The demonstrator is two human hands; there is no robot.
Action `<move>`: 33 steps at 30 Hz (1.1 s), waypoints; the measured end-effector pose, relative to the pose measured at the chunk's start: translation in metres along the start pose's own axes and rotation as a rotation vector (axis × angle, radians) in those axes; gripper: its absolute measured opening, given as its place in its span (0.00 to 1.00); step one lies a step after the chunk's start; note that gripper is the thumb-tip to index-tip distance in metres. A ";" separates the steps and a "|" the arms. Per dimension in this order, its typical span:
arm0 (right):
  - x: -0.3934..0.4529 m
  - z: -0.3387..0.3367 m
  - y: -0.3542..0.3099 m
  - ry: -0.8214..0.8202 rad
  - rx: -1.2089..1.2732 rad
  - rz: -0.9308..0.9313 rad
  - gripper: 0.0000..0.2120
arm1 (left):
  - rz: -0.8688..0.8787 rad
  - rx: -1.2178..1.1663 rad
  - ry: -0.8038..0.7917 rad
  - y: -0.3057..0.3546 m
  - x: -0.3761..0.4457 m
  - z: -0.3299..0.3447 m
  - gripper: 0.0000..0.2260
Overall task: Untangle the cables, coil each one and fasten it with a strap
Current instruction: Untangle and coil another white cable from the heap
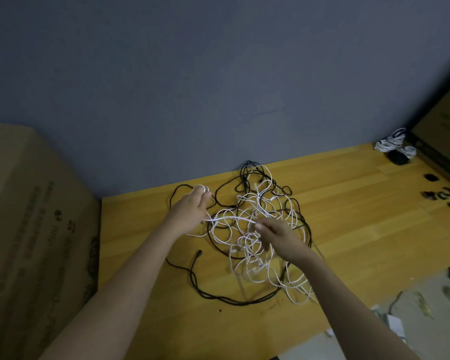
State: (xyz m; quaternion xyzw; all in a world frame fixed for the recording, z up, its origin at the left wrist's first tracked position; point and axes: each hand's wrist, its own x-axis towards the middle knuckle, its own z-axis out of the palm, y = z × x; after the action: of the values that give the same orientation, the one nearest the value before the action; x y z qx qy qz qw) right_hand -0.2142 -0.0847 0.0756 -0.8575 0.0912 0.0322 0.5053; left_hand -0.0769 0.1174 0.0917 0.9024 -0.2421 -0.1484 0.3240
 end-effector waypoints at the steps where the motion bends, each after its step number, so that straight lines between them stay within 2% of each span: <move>1: 0.000 0.002 -0.004 0.032 -0.001 -0.031 0.10 | 0.001 -0.049 -0.054 0.003 -0.002 0.000 0.11; 4: 0.008 0.009 -0.019 0.117 -0.182 -0.225 0.10 | 0.005 -0.235 -0.211 0.019 -0.011 0.007 0.11; 6: 0.014 0.010 -0.028 0.234 -0.240 -0.334 0.10 | 0.014 -0.381 -0.234 0.028 -0.014 0.011 0.12; 9: 0.022 0.002 -0.038 0.453 -0.276 -0.401 0.10 | -0.027 -0.671 -0.294 0.037 -0.020 0.010 0.12; 10: 0.023 -0.001 -0.043 0.486 -0.251 -0.395 0.11 | -0.022 -0.730 -0.332 0.040 -0.023 0.009 0.15; 12: 0.024 -0.004 -0.054 0.424 -0.050 -0.322 0.09 | 0.018 -0.808 -0.420 0.048 -0.030 0.006 0.21; 14: 0.023 -0.001 -0.060 0.196 0.189 -0.212 0.08 | 0.065 -0.884 -0.461 0.053 -0.034 0.003 0.22; 16: 0.020 0.004 -0.059 0.006 0.378 -0.087 0.12 | 0.079 -0.924 -0.439 0.056 -0.034 -0.003 0.21; 17: 0.018 0.006 -0.057 -0.034 0.451 -0.057 0.15 | 0.067 -0.923 -0.401 0.056 -0.032 -0.006 0.21; 20: 0.013 0.009 -0.059 -0.017 0.464 -0.079 0.15 | -0.007 -0.874 -0.289 0.047 -0.025 -0.011 0.20; 23: 0.013 0.016 -0.061 0.119 0.465 -0.059 0.14 | -0.025 -0.877 -0.253 0.045 -0.023 -0.009 0.15; 26: 0.017 0.019 -0.056 0.201 0.479 -0.038 0.15 | -0.028 -1.060 -0.251 0.051 -0.031 -0.002 0.11; 29: 0.017 0.021 -0.054 0.123 0.563 -0.018 0.15 | -0.050 -1.204 -0.285 0.056 -0.038 0.004 0.12; 33: 0.015 0.018 -0.043 0.062 0.573 -0.012 0.13 | -0.019 -1.034 -0.209 0.056 -0.039 0.004 0.15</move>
State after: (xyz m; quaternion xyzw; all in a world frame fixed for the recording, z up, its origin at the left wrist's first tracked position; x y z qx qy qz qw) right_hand -0.1902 -0.0505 0.1014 -0.6808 0.1070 -0.0242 0.7242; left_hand -0.1305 0.0982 0.1294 0.6073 -0.1599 -0.3405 0.6997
